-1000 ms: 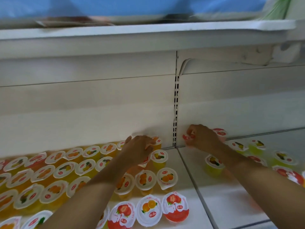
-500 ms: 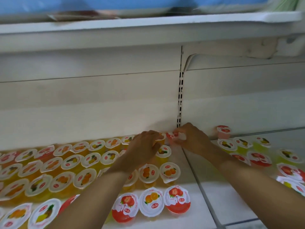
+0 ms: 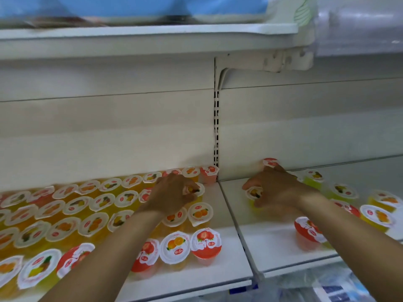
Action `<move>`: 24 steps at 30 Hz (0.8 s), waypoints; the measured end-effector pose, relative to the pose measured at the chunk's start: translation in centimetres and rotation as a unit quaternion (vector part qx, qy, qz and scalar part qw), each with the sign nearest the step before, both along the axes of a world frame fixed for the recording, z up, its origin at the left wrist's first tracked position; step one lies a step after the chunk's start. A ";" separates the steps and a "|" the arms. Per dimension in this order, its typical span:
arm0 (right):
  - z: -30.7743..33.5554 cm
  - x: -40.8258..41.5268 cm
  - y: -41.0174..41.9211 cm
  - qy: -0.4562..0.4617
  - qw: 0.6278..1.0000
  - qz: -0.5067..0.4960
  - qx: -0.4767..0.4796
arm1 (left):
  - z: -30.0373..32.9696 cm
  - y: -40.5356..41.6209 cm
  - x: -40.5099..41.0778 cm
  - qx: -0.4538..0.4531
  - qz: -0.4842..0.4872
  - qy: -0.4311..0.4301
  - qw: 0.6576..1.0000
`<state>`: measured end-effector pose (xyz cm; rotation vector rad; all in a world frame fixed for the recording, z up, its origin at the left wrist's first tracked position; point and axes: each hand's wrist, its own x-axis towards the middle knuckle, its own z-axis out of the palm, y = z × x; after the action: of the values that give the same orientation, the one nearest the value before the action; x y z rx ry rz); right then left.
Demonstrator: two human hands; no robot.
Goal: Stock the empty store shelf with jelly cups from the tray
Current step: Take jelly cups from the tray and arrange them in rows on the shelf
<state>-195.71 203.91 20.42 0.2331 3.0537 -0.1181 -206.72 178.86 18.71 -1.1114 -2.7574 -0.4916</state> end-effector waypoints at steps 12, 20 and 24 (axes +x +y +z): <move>-1.4 -5.1 -6.2 0.165 0.982 0.086 -0.001 | 0.2 0.3 0.5 0.019 0.040 -0.010 0.999; -3.1 -5.7 -5.7 0.188 0.957 0.076 -0.210 | 0.3 0.1 0.2 0.000 0.028 -0.024 0.999; -3.3 -5.3 -5.9 0.169 0.956 0.069 -0.231 | 0.6 0.3 0.5 -0.004 0.024 -0.025 0.999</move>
<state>-200.97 198.01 17.10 -0.0399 3.2306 -0.9381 -206.27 179.14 19.32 -1.0450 -2.8235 -0.5086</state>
